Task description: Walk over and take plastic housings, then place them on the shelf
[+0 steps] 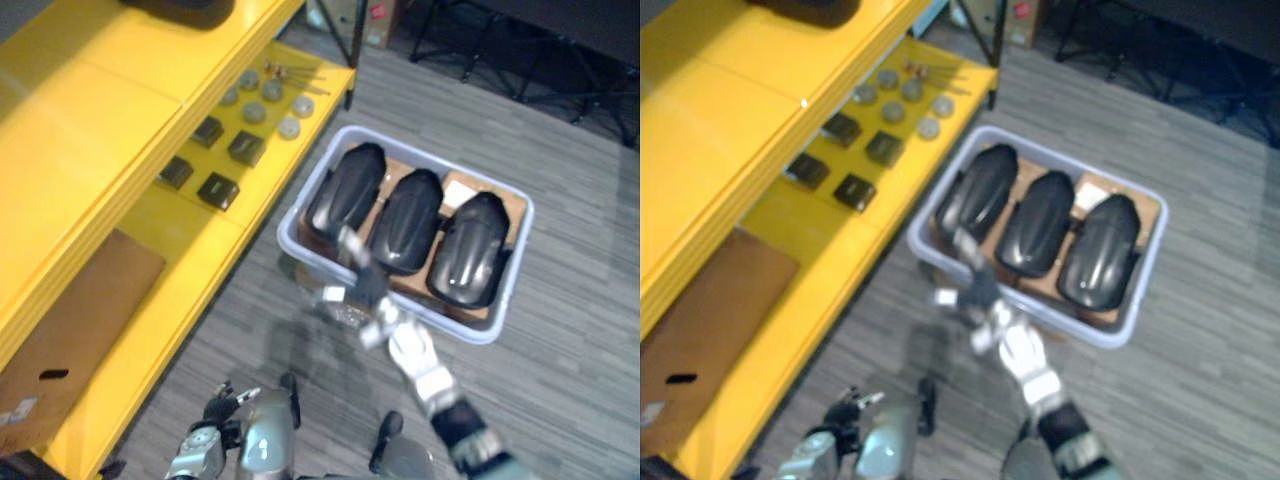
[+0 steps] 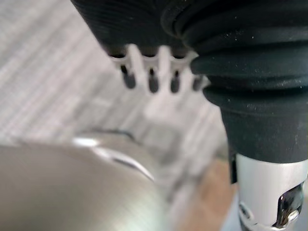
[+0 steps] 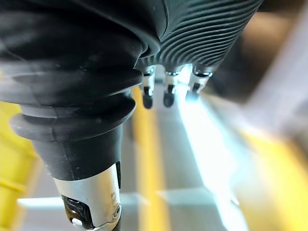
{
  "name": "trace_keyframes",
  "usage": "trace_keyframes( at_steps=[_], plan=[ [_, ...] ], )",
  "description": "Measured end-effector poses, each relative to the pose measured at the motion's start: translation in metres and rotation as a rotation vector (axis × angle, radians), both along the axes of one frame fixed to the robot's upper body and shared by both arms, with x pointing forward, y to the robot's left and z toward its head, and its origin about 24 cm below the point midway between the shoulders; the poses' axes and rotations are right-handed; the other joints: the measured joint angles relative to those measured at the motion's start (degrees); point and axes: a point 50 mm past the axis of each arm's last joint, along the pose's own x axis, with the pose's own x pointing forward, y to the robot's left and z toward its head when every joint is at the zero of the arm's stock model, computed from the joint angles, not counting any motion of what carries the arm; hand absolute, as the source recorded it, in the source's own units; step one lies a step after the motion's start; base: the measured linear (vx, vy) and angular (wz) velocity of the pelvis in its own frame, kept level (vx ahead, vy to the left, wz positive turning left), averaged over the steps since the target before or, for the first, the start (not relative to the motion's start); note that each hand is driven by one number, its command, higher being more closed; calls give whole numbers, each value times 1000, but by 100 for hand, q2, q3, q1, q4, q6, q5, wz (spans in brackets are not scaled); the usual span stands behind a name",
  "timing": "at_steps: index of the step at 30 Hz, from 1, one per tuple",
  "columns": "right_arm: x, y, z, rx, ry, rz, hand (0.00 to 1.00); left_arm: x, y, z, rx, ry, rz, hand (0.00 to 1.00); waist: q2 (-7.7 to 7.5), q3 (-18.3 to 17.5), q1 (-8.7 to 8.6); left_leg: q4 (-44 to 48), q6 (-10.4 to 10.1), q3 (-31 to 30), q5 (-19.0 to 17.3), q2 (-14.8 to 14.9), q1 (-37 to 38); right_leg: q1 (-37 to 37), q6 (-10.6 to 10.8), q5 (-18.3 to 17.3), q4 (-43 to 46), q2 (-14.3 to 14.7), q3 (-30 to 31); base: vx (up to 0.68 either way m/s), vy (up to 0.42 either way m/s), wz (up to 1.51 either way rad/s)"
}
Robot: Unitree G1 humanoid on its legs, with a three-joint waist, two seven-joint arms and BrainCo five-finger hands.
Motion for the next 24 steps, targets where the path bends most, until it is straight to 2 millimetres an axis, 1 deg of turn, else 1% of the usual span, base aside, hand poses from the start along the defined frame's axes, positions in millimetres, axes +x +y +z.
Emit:
trace_keyframes(
  at_steps=[1, 2, 3, 4, 5, 6, 7, 8, 9, 10, 11, 12, 13, 15, 17, 20, 22, 24],
  plan=[
    [13, -22, 26, 56, -41, -115, 0, -1, 1, 0, 10, -8, 10, 0, 71, 58, 7, -7, 0, -13, 0, 3, 0, -3, 1, 0, 7, 4, -6, 0, 0, 0],
    [18, -33, 37, 84, -47, -180, 0, -1, 0, 0, 14, -15, 16, 0, 111, 92, 8, -6, 0, -14, 1, 6, 0, -3, 3, 1, 10, 4, -5, 0, 0, 0],
    [25, -53, 51, 127, -48, -275, 0, -1, -1, 0, 13, -26, 20, 0, 164, 145, 8, -5, 0, -14, 2, 9, 0, -11, 5, 2, 16, 5, -4, -39, 1, -4],
    [33, -88, 65, 200, -33, -435, 0, 1, -3, 2, 23, -53, 39, 0, 258, 264, 7, 0, 1, -19, 2, 23, -4, -23, 30, 16, 24, 18, -4, -46, 0, -5],
    [33, -102, 67, 234, -16, -504, 0, 1, -4, 3, 24, -65, 52, 0, 288, 288, 7, 2, 1, -22, 2, 28, -27, -49, 49, 28, 28, 23, -3, -46, -1, -5],
    [33, -122, 68, 276, 8, -595, 0, 1, -5, 3, 26, -85, 65, 0, 321, 304, 4, 18, 1, -27, 3, 38, -99, -123, 54, 31, 47, 30, 3, -47, 2, -4],
    [30, -153, 66, 310, 39, -737, 0, 1, -5, 5, 17, -114, 108, 0, 399, 363, -8, 88, 1, -42, 3, 70, -254, -258, 62, 39, 111, 49, 7, -60, 7, -6],
    [27, -170, 65, 313, 63, -816, 0, 1, -7, 5, 0, -128, 139, 0, 453, 397, -14, 199, 2, -54, 2, 102, -392, -378, 61, 43, 179, 63, 19, -58, 12, -6],
    [25, -180, 63, 317, 80, -864, 0, 1, -7, 5, -10, -131, 153, 0, 483, 413, -17, 256, 2, -62, 1, 116, -477, -458, 62, 45, 213, 68, 28, -57, 17, -7],
    [21, -197, 62, 321, 102, -941, 0, 1, -8, 6, -25, -140, 174, 0, 540, 467, -36, 362, 5, -91, 0, 138, -622, -584, 60, 48, 280, 76, 36, -51, 22, -4],
    [17, -210, 61, 325, 109, -1003, 0, 1, -9, 6, -30, -146, 184, 0, 592, 532, -57, 455, 9, -158, -3, 143, -728, -672, 59, 48, 350, 78, 39, -49, 21, -3],
    [15, -214, 63, 330, 106, -1026, 0, 1, -9, 6, -31, -147, 185, 0, 619, 565, -59, 489, 18, -213, -10, 139, -764, -712, 58, 49, 382, 79, 43, -64, 30, 0],
    [9, -225, 68, 344, 90, -1068, 0, 1, -11, 6, -34, -149, 189, 0, 653, 578, -82, 623, 38, -249, -23, 148, -930, -830, 58, 49, 440, 82, 44, -54, 27, -2],
    [4, -234, 74, 346, 80, -1095, 0, 1, -10, 5, -39, -149, 197, 0, 655, 578, -96, 659, 48, -273, -44, 147, -1068, -981, 58, 52, 499, 78, 58, -51, 32, 0],
    [2, -243, 77, 364, 90, -1126, 0, 1, -10, 5, -59, -148, 220, 0, 660, 579, -96, 764, 42, -322, -104, 155, -1202, -1133, 57, 51, 578, 80, 78, -80, 44, -5],
    [-1, -251, 82, 377, 89, -1152, 0, 0, -11, 5, -71, -145, 226, 0, 669, 583, -63, 832, 34, -302, -157, 157, -1326, -1320, 58, 50, 648, 65, 177, -78, 48, -13],
    [-8, -265, 85, 401, 95, -1201, 0, 2, -16, 5, -82, -152, 233, 0, 808, 647, -41, 923, 55, -303, -171, 156, -1402, -1391, 73, 64, 685, 41, 184, -72, 44, -5],
    [-12, -274, 83, 413, 117, -1229, 0, 2, -19, 4, -105, -152, 256, 0, 888, 673, -30, 921, 61, -303, -171, 144, -1467, -1470, 75, 63, 720, 19, 185, -81, 29, -3]
  ],
)
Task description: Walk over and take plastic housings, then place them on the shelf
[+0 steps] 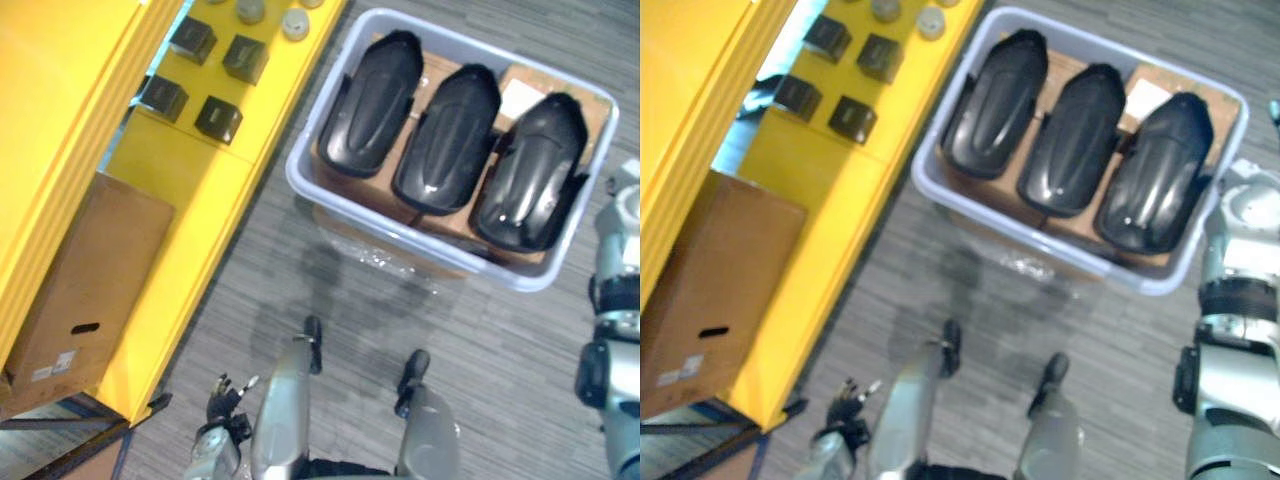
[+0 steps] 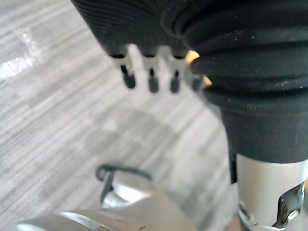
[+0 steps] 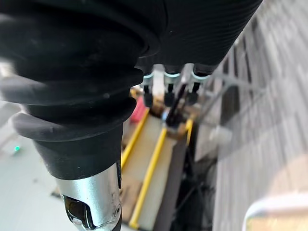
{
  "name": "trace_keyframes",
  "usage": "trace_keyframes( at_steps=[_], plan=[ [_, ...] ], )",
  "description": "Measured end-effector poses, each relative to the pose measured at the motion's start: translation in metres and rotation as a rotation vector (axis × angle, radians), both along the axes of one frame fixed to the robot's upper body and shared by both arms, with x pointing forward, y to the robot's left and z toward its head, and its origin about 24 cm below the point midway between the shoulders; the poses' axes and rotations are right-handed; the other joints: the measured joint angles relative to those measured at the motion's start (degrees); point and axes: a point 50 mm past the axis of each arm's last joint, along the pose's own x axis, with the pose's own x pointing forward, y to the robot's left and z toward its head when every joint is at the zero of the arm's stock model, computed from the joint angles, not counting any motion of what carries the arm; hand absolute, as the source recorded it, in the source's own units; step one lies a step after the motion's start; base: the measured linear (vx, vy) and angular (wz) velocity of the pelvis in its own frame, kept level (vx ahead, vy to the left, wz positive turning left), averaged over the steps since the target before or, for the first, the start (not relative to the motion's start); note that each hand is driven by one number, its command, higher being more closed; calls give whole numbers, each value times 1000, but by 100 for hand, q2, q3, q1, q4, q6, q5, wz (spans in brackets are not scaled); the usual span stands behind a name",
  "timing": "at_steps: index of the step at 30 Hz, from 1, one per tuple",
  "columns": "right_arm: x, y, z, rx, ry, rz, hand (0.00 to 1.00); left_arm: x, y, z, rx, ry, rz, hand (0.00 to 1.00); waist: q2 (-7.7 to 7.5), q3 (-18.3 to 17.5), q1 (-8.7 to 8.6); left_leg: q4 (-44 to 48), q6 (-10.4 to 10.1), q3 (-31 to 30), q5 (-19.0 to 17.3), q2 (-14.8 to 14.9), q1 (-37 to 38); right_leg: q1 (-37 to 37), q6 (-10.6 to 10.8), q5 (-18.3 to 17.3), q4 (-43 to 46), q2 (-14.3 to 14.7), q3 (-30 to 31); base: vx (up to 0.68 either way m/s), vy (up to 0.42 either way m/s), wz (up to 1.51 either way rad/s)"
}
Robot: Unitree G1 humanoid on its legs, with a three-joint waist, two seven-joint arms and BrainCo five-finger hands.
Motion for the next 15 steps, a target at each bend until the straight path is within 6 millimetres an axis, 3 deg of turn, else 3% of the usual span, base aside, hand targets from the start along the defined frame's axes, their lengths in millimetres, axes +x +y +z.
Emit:
trace_keyframes(
  at_steps=[9, 15],
  plan=[
    [-5, -25, -39, 189, 175, -37, 0, 1, -2, 0, -22, -8, 14, 0, 64, -12, 48, 79, 61, -81, 47, -4, -231, -138, 15, 71, -6, 41, -16, 10, -4, 2],
    [-9, -40, -46, 192, 284, 5, 0, 0, -13, -1, -41, -4, -32, 0, 331, -77, 189, 8, 97, -86, 100, -85, -300, -234, 16, 70, 42, -36, -39, -8, 1, 4]
  ],
)
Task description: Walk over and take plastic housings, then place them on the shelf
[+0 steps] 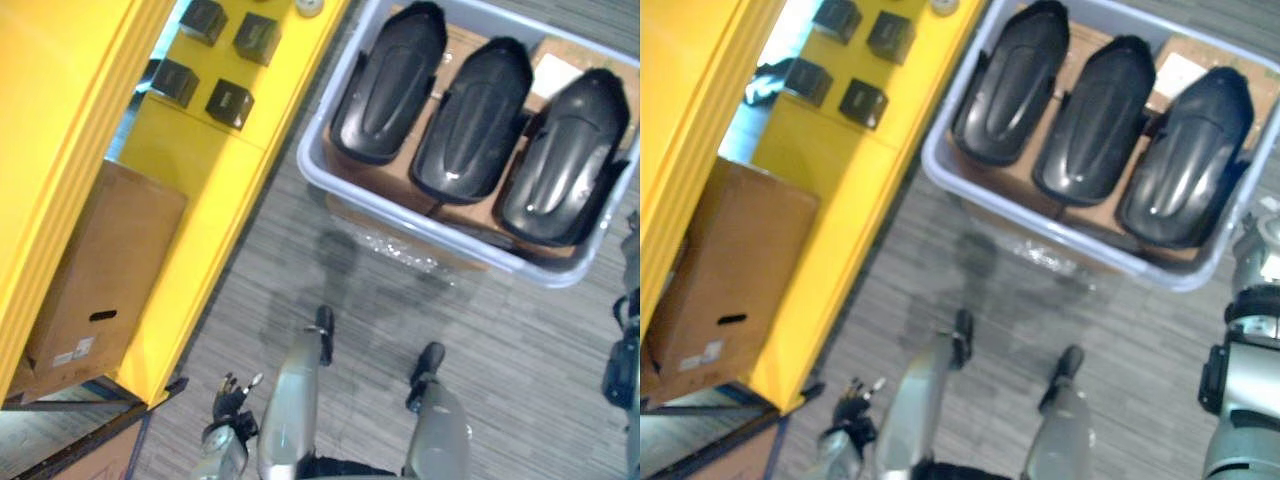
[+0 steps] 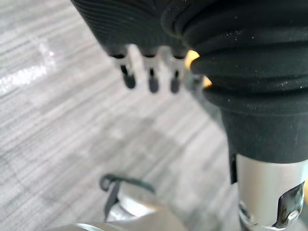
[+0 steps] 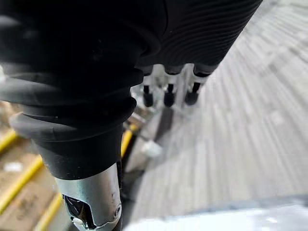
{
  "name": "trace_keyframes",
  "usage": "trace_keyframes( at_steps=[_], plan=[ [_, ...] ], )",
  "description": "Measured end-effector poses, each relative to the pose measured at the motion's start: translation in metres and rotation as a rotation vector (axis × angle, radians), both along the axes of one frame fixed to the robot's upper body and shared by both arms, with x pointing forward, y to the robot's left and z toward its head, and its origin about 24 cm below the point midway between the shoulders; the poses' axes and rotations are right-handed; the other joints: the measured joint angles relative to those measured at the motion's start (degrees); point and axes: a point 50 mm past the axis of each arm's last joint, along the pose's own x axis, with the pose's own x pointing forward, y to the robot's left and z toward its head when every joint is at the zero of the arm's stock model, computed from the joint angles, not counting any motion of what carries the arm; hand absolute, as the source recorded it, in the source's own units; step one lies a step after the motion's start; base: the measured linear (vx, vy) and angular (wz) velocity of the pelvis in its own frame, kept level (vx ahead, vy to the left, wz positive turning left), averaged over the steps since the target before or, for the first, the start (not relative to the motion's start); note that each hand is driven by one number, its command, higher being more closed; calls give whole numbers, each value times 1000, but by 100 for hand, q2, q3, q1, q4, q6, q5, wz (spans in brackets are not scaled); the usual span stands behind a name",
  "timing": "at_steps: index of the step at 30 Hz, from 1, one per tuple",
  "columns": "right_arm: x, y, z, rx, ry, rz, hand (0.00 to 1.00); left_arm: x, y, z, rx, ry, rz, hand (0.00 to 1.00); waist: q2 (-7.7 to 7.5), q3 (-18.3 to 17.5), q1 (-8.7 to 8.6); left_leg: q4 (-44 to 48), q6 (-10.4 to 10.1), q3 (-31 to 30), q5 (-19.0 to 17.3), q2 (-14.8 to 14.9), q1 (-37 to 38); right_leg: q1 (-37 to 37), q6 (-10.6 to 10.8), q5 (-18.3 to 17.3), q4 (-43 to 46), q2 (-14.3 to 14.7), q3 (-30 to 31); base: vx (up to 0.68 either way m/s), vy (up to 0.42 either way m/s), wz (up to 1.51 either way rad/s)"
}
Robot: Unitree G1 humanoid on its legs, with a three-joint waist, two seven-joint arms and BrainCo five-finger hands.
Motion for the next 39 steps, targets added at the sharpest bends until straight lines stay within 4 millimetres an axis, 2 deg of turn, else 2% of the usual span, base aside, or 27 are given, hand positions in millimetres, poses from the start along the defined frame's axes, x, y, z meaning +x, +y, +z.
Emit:
trace_keyframes(
  at_steps=[2, 4, 7, 9, 11, 13, 22, 23, 30, 39],
  plan=[
    [3, 1, -3, 1, 27, 24, 0, 0, -3, 0, -21, -2, -4, 0, 36, -24, 9, -31, 3, -27, 47, -27, -60, -67, 0, 0, 32, -18, -24, -20, -14, 8],
    [6, 2, 3, -13, 29, 51, 0, 0, -4, -1, -36, -7, -23, 0, 66, -45, 21, -43, 8, -74, 89, -46, -141, -136, -1, -1, 66, -30, -84, -23, -20, 10],
    [3, -3, 10, -56, 57, 78, 0, 0, -6, -1, -44, -11, -38, 0, 84, -57, 159, -60, -5, -91, 106, -62, -143, -212, -41, -35, 196, -72, -118, -30, -19, 5],
    [7, -1, 14, -77, 69, 112, 0, 0, -7, -1, -46, -2, -41, 0, 112, -76, 169, -88, -5, -120, 131, -103, -144, -230, -49, -71, 269, -115, -153, -18, -16, 12],
    [8, 0, 16, -84, 73, 140, 0, -2, -10, -3, -50, 5, -66, 0, 177, -121, 207, -81, -1, -137, 133, -140, -170, -271, -34, -111, 350, -158, -163, -19, -10, 12],
    [6, -3, 21, -128, 106, 157, 0, -1, -15, -4, -74, 7, -74, 0, 321, -223, 325, -19, 9, -154, 139, -156, -344, -414, -38, -129, 447, -197, -195, -12, 2, 5],
    [0, -9, -10, 26, 317, 140, 0, 0, -19, -3, -106, -5, -83, 0, 336, -234, 479, 29, 17, -205, 144, -189, -384, -489, -82, -272, 672, -269, -273, -7, -13, 3],
    [0, -9, -11, 35, 322, 137, 100, 0, -19, -4, -108, -6, -88, 0, 337, -234, 478, 40, 15, -215, 141, -188, -391, -490, -91, -297, 673, -271, -277, -34, -28, 3],
    [-5, -12, -11, 65, 332, 90, 100, 1, -20, -3, -94, -13, -120, 0, 345, -239, 491, 44, 12, -265, 140, -205, -457, -526, -79, -329, 746, -300, -332, -10, -15, 4],
    [-14, -19, -13, -32, 511, -16, 100, 0, -21, -4, -89, -3, -138, 0, 349, -242, 490, -47, -18, -232, 165, -201, -368, -501, -74, -338, 752, -304, -330, 20, -32, 0]
  ],
)
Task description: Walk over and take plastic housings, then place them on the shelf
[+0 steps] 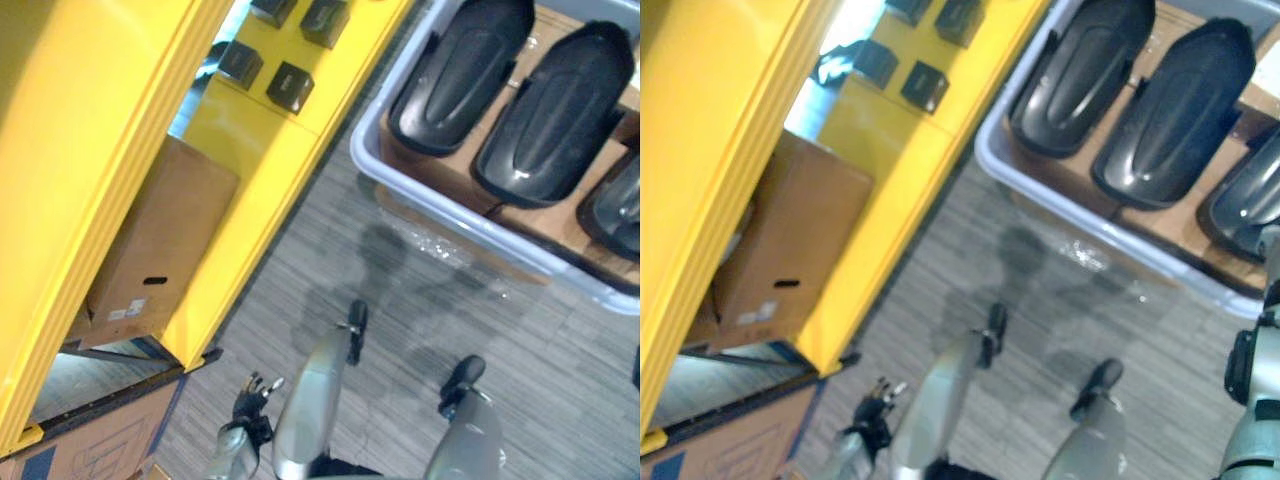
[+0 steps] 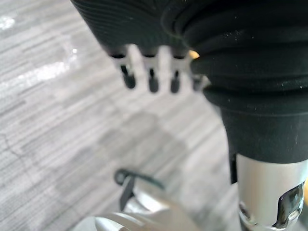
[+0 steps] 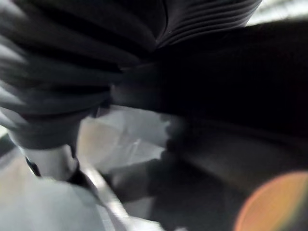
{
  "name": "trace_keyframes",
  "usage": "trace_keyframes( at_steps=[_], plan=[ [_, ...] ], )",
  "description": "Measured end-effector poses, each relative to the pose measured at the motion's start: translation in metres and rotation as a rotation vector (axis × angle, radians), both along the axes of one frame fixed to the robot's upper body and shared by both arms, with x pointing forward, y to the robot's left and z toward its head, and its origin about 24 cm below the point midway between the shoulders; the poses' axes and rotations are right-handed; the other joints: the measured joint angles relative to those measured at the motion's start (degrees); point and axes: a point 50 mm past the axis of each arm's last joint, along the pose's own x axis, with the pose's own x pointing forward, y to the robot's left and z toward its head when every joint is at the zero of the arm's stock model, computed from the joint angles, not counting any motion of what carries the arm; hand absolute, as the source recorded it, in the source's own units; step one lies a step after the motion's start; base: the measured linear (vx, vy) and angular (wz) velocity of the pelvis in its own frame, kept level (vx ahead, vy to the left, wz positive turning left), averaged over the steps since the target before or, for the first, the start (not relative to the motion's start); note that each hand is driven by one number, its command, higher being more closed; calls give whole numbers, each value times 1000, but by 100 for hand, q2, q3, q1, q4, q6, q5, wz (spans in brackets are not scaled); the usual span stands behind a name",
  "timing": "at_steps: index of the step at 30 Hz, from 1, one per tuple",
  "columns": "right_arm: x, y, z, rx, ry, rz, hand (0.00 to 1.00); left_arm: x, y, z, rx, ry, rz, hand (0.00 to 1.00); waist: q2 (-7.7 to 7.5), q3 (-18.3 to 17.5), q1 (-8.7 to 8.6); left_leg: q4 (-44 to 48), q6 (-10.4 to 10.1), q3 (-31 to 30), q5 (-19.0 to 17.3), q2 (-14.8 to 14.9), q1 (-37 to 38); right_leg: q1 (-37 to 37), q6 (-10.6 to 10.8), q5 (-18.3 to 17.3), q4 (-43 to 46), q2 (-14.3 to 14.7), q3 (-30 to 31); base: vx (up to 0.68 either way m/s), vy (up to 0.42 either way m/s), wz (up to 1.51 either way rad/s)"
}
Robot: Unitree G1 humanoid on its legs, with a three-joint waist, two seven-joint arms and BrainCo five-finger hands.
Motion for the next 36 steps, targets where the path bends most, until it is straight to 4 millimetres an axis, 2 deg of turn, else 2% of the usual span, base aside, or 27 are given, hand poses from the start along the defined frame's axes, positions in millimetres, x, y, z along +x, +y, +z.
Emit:
trace_keyframes(
  at_steps=[2, 9, 14, 18, 20, 22, 24, 25, 26, 27, 29, 31, 33, 36],
  plan=[
    [-2, -2, -3, -32, 49, -10, 100, 0, -1, 0, -3, 0, 0, 0, 13, -10, 5, -28, -5, 3, 3, -2, 73, 66, -5, -3, -5, -2, -13, 22, -37, 2],
    [-2, -1, 6, -245, 132, -44, 100, 2, -2, 5, -17, -34, 4, 0, 15, -12, -51, -36, -9, -30, -2, 13, 216, 315, -10, 2, -156, 46, -106, 1, -13, 2],
    [9, 10, 29, -383, 98, 2, 100, 4, -1, 12, -50, -79, 42, 0, -35, 24, -217, -172, -17, -10, -6, 50, 532, 641, -6, 42, -410, 120, -126, -6, -21, -4],
    [15, 17, 33, -428, 99, 54, 100, 5, 6, 18, -69, -110, 92, 0, -261, 182, -385, -477, -75, 69, 39, 74, 985, 1067, 0, 157, -722, 193, -121, 47, -45, -8],
    [17, 22, 40, -457, 74, 70, 100, 6, 15, 22, -69, -135, 135, 0, -483, 329, -508, -785, -136, 78, 130, 53, 1338, 1386, -15, 205, -944, 221, -175, 66, -73, 3],
    [17, 25, 45, -502, 57, 82, 100, 9, 20, 27, -71, -168, 156, 0, -627, 366, -547, -1038, -194, 53, 226, 55, 1581, 1599, -38, 230, -1080, 263, -273, 58, -93, 11],
    [16, 27, 44, -521, 40, 92, 100, 13, 21, 32, -75, -196, 160, 0, -681, 358, -550, -1254, -239, 19, 321, 56, 1772, 1749, -67, 257, -1142, 293, -330, 50, -88, 14],
    [18, 33, 41, -527, 20, 115, 100, 14, 22, 35, -76, -218, 168, 0, -729, 338, -576, -1476, -275, -4, 403, 58, 1976, 1893, -84, 271, -1174, 306, -427, 68, -114, 19],
    [23, 45, 26, -517, -1, 164, 100, 12, 27, 39, -76, -237, 193, 0, -877, 217, -641, -1741, -323, -24, 502, 57, 2179, 2009, -86, 272, -1223, 319, -460, 74, -107, 14],
    [24, 48, 23, -516, -6, 173, 100, 12, 28, 39, -76, -241, 200, 0, -909, 172, -647, -1794, -338, -23, 517, 59, 2202, 2014, -86, 272, -1235, 318, -460, 87, -71, 7],
    [24, 70, -12, -505, -25, 229, 100, 13, 36, 50, -73, -293, 232, 0, -1209, -149, -667, -2118, -407, 13, 570, 90, 2470, 2179, -84, 275, -1402, 368, -465, 122, -63, -6],
    [20, 85, -34, -492, -33, 248, 100, 23, 38, 63, -79, -363, 233, 0, -1395, -368, -674, -2256, -410, 102, 572, 97, 2686, 2340, -76, 291, -1517, 382, -452, 108, -36, -14],
    [14, 100, -48, -503, -61, 268, 100, 35, 34, 80, -101, -439, 207, 0, -1502, -667, -721, -2373, -416, 154, 575, 120, 2781, 2403, -94, 395, -1642, 420, -448, 100, 3, -16],
    [11, 130, -53, -560, -158, 342, 100, 58, 22, 105, -142, -548, 130, 0, -1558, -953, -830, -2519, -417, 400, 576, 175, 3100, 2568, -107, 580, -1752, 460, -420, 56, 33, -29]
  ],
)
